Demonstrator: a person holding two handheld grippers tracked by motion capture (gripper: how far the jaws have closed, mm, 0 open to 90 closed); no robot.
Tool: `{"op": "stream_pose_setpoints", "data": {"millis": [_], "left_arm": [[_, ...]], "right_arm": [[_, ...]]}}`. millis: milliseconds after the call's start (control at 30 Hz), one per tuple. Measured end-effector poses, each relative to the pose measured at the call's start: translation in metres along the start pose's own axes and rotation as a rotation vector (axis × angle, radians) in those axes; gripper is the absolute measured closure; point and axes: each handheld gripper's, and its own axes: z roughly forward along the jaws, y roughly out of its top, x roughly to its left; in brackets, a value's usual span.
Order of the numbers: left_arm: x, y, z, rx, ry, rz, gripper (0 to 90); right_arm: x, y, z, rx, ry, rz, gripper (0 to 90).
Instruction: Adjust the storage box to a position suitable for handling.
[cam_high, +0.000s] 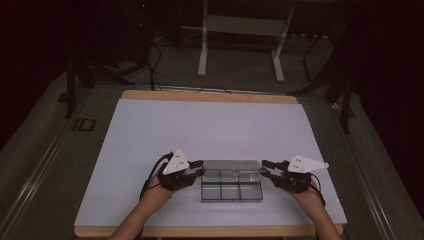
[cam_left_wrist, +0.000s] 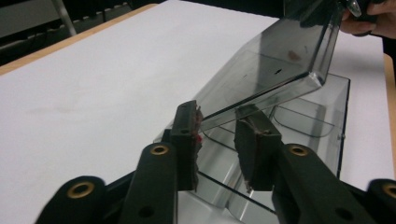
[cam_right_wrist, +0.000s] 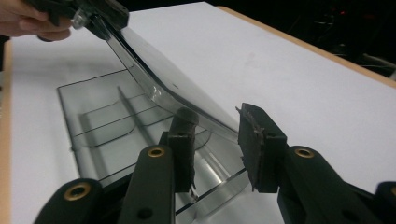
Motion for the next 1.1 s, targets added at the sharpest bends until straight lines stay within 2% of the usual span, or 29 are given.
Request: {"op": "stream_pose_setpoints", "data": {"millis": [33,267,433,633,833,933,1033,1100], "left_arm": [[0.0,0.001,0.0,-0.002,0.01,0.008,71.7],[0.006,0.006,0.001,-0.035,0.043,-0.013,78.2],[0.009,0.008,0.005,-0.041,0.067,-0.022,78.1],[0.011,0.007,0.013,-0.061,0.119,-0.042,78.1],[0.014,0.005,0.019,-0.08,0.131,-0.063,78.0],[0.016,0.003,0.022,-0.08,0.119,-0.086,77.2],[0.018,0.001,0.024,-0.103,0.111,-0.111,77.1],[0.019,0.001,0.025,-0.108,0.114,-0.115,77.0]], "right_arm": [[0.0,0.0,0.001,-0.001,-0.008,-0.001,68.1],[-0.005,0.004,0.003,-0.024,-0.05,0.015,74.6],[-0.008,0.006,0.006,-0.029,-0.075,0.026,75.9],[-0.012,0.006,0.015,-0.055,-0.116,0.041,76.1],[-0.012,0.006,0.021,-0.063,-0.144,0.045,76.0],[-0.013,0.005,0.024,-0.064,-0.147,0.048,75.9],[-0.014,0.005,0.026,-0.068,-0.151,0.052,75.7],[-0.014,0.004,0.027,-0.075,-0.155,0.063,75.5]]}}
